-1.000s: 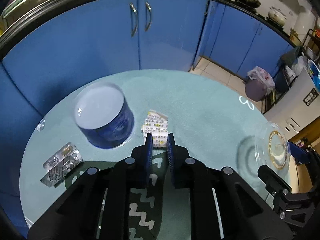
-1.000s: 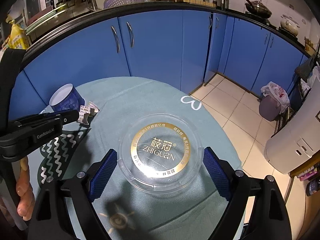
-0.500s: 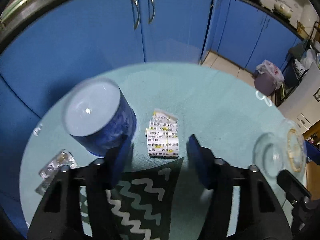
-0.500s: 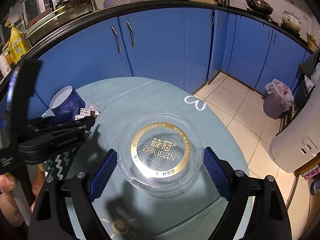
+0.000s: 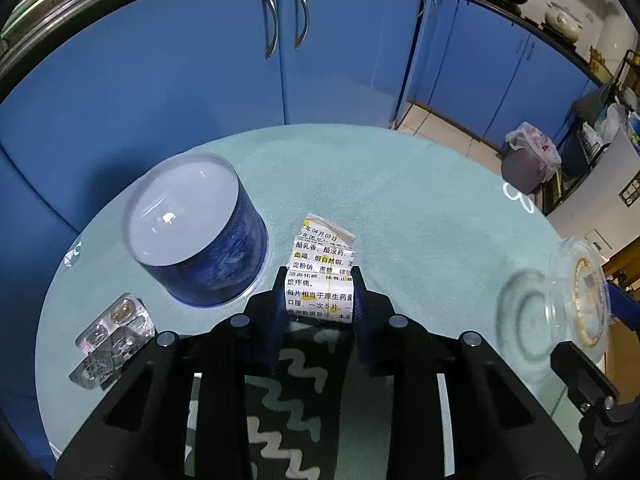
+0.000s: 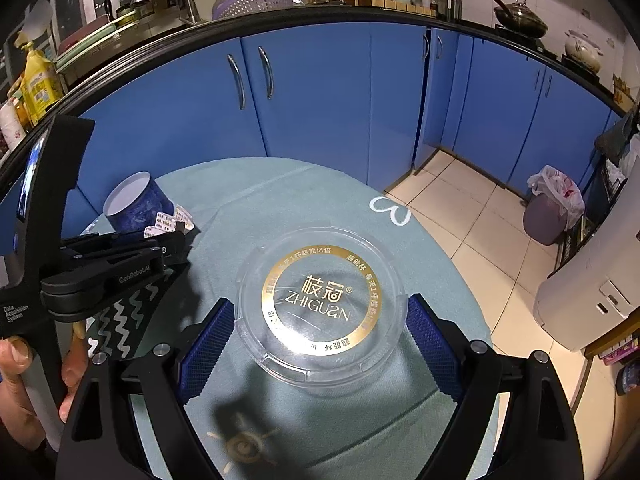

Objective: Collect trash
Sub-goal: 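Close the left gripper on the medicine box while the right closes on the clear lid, then carry the medicine box and clear lid in both grippers over the black bin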

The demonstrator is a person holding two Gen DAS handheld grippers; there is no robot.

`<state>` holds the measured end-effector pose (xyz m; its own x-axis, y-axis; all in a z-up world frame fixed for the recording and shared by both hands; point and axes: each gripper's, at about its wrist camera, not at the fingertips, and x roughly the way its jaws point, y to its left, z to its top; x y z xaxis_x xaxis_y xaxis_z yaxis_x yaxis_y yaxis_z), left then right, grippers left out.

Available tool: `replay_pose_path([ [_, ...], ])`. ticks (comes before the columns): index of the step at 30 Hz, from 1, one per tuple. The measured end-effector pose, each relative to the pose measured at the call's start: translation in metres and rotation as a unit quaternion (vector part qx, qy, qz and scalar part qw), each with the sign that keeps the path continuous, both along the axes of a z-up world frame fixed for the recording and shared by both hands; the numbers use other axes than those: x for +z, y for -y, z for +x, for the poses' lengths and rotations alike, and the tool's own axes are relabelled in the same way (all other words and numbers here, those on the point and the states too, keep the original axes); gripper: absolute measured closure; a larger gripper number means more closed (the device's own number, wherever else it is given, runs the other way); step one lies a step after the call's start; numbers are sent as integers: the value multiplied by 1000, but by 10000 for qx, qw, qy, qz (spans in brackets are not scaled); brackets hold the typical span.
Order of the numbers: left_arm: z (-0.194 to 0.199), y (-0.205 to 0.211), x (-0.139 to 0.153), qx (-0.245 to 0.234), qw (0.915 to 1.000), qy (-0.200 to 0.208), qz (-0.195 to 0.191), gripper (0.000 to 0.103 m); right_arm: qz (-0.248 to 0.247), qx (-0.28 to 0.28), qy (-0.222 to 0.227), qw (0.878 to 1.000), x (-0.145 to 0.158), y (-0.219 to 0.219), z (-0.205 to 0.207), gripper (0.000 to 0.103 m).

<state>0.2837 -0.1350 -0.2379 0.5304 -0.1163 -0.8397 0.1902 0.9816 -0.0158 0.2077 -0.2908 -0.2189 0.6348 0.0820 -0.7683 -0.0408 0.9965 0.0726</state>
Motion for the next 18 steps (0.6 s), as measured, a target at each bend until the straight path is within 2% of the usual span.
replay_pose_path([
  [18,-65,9,43,-368,9988,287,-137,73,-100,-265,343,9990,42,11,-57,18],
])
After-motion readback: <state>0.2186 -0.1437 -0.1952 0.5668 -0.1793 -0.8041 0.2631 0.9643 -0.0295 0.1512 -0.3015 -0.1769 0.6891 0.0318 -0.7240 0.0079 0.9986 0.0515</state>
